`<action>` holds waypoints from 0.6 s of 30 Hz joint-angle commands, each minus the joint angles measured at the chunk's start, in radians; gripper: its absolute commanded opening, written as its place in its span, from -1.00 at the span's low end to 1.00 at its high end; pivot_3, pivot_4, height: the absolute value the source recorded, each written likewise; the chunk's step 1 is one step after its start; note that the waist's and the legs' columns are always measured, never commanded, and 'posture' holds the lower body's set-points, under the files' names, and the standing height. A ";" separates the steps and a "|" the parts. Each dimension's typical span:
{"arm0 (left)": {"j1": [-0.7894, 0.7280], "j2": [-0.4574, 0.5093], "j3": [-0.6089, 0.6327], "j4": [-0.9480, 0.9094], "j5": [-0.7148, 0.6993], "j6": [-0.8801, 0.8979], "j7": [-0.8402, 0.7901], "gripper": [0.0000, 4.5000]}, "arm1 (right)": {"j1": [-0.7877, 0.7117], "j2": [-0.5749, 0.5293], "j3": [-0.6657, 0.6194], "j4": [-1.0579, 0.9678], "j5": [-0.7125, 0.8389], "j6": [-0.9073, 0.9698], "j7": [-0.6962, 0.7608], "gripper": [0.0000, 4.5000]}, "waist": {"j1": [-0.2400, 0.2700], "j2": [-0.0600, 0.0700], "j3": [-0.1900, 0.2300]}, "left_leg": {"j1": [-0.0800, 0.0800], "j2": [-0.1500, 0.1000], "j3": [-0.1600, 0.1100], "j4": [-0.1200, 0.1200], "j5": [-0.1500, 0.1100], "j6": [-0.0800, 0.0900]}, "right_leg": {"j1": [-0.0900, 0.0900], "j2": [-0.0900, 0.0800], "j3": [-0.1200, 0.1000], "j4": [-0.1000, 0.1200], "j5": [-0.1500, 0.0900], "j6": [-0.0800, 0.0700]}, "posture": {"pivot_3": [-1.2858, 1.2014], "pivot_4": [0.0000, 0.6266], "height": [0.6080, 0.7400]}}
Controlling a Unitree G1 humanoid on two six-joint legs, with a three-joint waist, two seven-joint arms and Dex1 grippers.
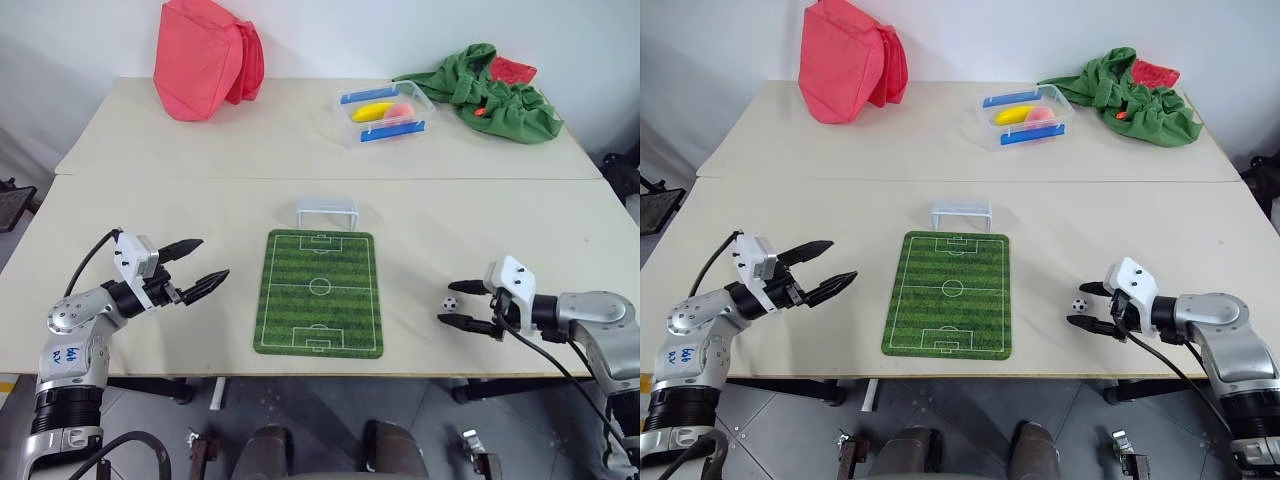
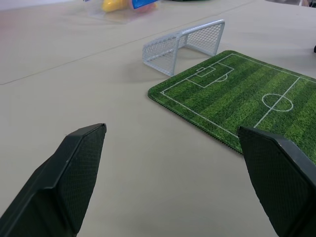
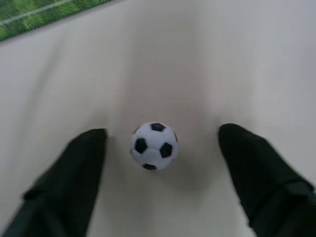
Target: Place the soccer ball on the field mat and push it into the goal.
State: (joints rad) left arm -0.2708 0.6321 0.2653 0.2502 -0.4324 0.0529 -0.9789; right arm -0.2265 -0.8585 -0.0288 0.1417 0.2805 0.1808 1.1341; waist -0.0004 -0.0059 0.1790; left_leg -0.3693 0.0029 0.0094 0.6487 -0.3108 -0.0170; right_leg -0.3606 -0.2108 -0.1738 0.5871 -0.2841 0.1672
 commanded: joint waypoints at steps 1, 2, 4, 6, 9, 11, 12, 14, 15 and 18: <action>-0.013 0.005 0.019 -0.013 -0.017 -0.011 -0.007 1.00 | 0.012 0.009 0.003 0.011 -0.019 -0.032 0.003 -0.02 | -0.001 0.000 0.000 | 0.000 0.000 0.000 0.000 0.000 0.000 | 0.000 0.000 0.000 0.000 0.000 0.000 | 0.03 -0.52 1.00; -0.011 0.006 0.021 -0.011 -0.019 -0.013 -0.013 1.00 | 0.015 0.008 0.000 0.008 -0.019 -0.039 0.006 -0.17 | -0.001 0.000 0.000 | 0.000 0.000 0.000 0.000 0.000 0.000 | 0.000 0.000 0.000 0.000 0.000 0.000 | 0.03 -0.52 1.00; -0.003 0.010 0.029 -0.004 -0.021 -0.034 -0.030 1.00 | 0.021 0.002 -0.015 -0.009 -0.011 -0.043 0.010 -0.44 | -0.001 0.000 0.000 | 0.000 0.000 0.000 0.001 0.000 0.000 | 0.000 0.000 0.000 0.000 0.000 0.000 | 0.03 -0.52 1.00; 0.019 0.019 0.039 0.007 -0.035 -0.068 -0.090 1.00 | 0.012 -0.010 -0.038 -0.074 0.020 -0.002 0.005 -0.62 | -0.001 0.000 0.000 | 0.000 0.000 0.000 0.002 0.000 0.000 | 0.001 0.000 0.000 0.000 0.000 0.000 | 0.03 -0.52 1.00; 0.042 0.029 0.049 0.024 -0.062 -0.090 -0.168 1.00 | -0.041 -0.010 -0.049 -0.202 0.073 0.115 -0.021 -0.62 | -0.003 0.001 0.001 | 0.000 0.000 0.001 0.001 0.000 0.000 | -0.001 0.000 0.001 0.000 0.000 0.000 | 0.03 -0.52 1.00; 0.047 0.030 0.056 0.040 -0.088 -0.102 -0.226 1.00 | -0.083 0.002 -0.029 -0.283 0.114 0.208 -0.028 -0.62 | -0.006 0.002 0.001 | 0.000 0.002 0.002 0.001 0.000 -0.001 | -0.002 0.002 0.002 0.000 0.000 0.000 | 0.03 -0.52 1.00; 0.050 0.029 0.060 0.050 -0.100 -0.114 -0.260 1.00 | -0.111 0.011 -0.004 -0.320 0.134 0.263 -0.029 -0.62 | -0.005 0.002 0.001 | 0.000 0.003 0.002 0.001 0.000 -0.001 | -0.002 0.002 0.002 0.001 0.000 0.000 | 0.03 -0.52 1.00; 0.054 0.030 0.061 0.068 -0.105 -0.127 -0.299 1.00 | -0.157 0.033 0.045 -0.369 0.141 0.328 -0.038 -0.62 | -0.002 0.002 0.001 | 0.000 0.006 0.002 0.002 -0.001 -0.002 | -0.002 0.006 0.002 0.000 0.001 -0.001 | 0.03 -0.52 1.00; 0.054 0.031 0.059 0.075 -0.101 -0.132 -0.307 1.00 | -0.170 0.040 0.059 -0.380 0.139 0.343 -0.043 -0.62 | -0.002 0.002 0.001 | 0.000 0.008 0.002 0.002 -0.002 -0.003 | -0.002 0.008 0.002 0.000 0.001 -0.002 | 0.03 -0.52 1.00; 0.080 0.029 0.057 0.089 -0.108 -0.177 -0.391 1.00 | -0.258 0.118 0.216 -0.431 0.124 0.426 -0.033 -0.62 | -0.001 0.002 0.001 | -0.001 0.010 0.002 0.002 -0.003 -0.005 | -0.003 0.010 0.002 0.000 0.001 -0.003 | 0.03 -0.52 1.00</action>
State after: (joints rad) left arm -0.2003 0.6477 0.3086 0.3380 -0.5131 -0.0907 -1.3246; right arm -0.4610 -0.7576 0.1253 -0.2369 0.3974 0.5658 1.0947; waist -0.0017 -0.0041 0.1803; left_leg -0.3710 0.0131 0.0118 0.6503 -0.3142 -0.0222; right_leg -0.3647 -0.2008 -0.1715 0.5871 -0.2835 0.1643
